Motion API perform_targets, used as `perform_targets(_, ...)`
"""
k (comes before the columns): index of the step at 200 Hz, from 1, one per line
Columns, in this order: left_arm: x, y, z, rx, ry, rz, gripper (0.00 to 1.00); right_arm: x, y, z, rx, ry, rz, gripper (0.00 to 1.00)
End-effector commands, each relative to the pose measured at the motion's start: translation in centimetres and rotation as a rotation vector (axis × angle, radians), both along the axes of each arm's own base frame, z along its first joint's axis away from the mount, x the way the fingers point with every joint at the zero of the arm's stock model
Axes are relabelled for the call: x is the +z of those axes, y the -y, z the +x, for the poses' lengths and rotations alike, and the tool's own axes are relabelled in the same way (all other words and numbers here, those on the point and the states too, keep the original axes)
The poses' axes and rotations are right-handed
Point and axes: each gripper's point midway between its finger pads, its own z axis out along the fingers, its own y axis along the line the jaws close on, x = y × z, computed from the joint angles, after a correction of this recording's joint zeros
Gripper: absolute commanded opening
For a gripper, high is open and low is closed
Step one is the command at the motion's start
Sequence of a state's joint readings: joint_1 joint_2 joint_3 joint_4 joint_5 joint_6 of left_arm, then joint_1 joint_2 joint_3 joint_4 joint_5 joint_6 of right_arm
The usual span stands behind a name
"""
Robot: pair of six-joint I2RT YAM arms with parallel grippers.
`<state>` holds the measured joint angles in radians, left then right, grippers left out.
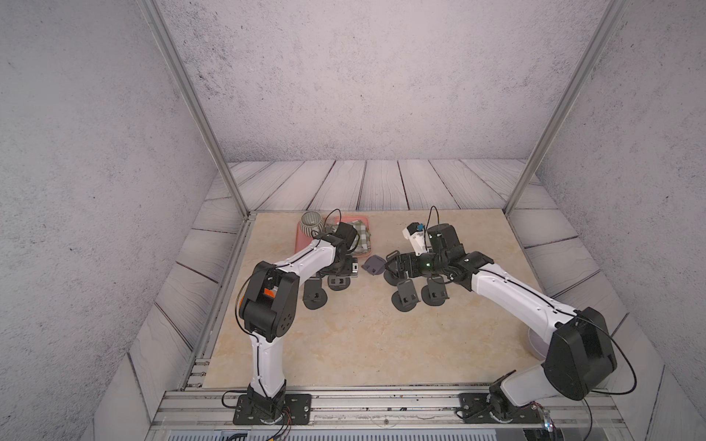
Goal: Open the phone stand
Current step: Place the phone stand at the center of the board.
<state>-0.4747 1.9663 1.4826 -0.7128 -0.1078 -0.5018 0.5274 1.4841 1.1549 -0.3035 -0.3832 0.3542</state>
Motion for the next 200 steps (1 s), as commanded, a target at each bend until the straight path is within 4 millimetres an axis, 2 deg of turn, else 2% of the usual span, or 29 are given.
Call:
perform_targets(1,1.5,-0.3,0.5,0.011,0.036,0.001,0.98,0.8,0.3,-0.1,-0.003,0.026,-0.011,0.97)
perform_targets(56,4.5,0.0,1.1,-0.063,0.112,0.008,0.98,0.5,0.4,-0.2,-0.007,0.027,-0.015,0.97)
perform_targets(120,5.1,2.3,1.3,-0.253,0.153,0.097,0.98,0.6,0.7,-0.2,-0.016,0.037,-0.022,0.97)
perform_targets(177,6.1,4.5,1.6,-0.416,0.233,0.036,0.98,0.9,1.4,-0.7,-0.029,0.050,-0.034,0.97)
perform_targets(200,6.1,6.2,1.4,-0.488,0.252,-0.040,0.98,1.3,2.0,-0.9,-0.045,0.066,-0.045,0.97)
